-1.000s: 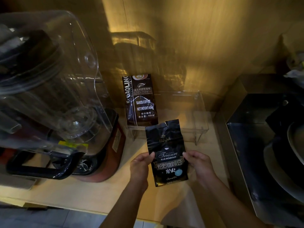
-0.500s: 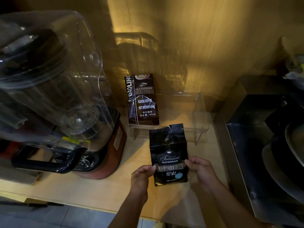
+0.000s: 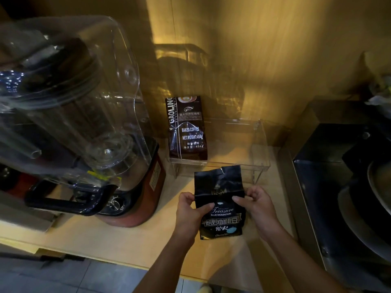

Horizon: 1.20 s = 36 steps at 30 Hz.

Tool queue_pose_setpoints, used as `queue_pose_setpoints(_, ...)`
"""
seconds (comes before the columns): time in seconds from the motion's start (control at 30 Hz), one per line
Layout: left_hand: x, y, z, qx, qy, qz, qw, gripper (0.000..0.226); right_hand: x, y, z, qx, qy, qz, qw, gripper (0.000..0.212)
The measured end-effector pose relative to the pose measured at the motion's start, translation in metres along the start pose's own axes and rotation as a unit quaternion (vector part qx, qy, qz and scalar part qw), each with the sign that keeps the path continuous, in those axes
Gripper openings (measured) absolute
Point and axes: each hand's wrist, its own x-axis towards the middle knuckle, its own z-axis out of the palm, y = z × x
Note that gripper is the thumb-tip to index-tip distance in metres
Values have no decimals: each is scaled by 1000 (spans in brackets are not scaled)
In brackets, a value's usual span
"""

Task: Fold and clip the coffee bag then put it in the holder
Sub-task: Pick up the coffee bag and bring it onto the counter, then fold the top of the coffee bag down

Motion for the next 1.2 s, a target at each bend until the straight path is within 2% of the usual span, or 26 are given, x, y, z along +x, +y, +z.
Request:
queue_pose_setpoints(0.17, -9, -2, 20, 110, 42, 5, 993, 74, -6, 0, 7, -52, -15, -16, 998, 50)
queue_pose_setpoints(0.27, -15, -2, 31, 147, 88, 50, 984, 66, -8, 3, 14, -137, -4, -24, 990, 47)
queue_pose_setpoints(0.33, -16, -1, 34, 168, 115, 70, 977, 59, -8, 3, 18, -152, 20, -33, 988, 42)
queue_pose_setpoints(0.4, -14, 2, 31, 149, 106, 57, 981, 55, -8, 0, 19, -149, 31, -40, 988, 43)
queue_pose_setpoints(0.53, -8, 5, 14, -1, 38, -5, 999, 53, -9, -5, 11, -59, 29, -39, 997, 49)
queue_pose_setpoints(0.63, -7, 5, 3, -35, 23, 30, 999, 49, -10, -8, 5, -8, 27, -62, 998, 45)
queue_pose_setpoints(0.8, -5, 10, -1, 13, 14, 82, 996, 36, -9, -7, 5, -21, 28, -78, 996, 26)
queue_pose_setpoints(0.97, -8, 16, 0, 90, 34, 115, 989, 41, -6, -8, 2, -15, 15, -90, 996, 29)
queue_pose_setpoints(1.1, -14, 21, 3, 167, 55, 140, 974, 37, -5, -10, 0, -77, 11, -129, 989, 27)
queue_pose_setpoints(1.2, -15, 24, 3, 180, 55, 143, 972, 33, -5, -11, -3, -114, 13, -144, 983, 30)
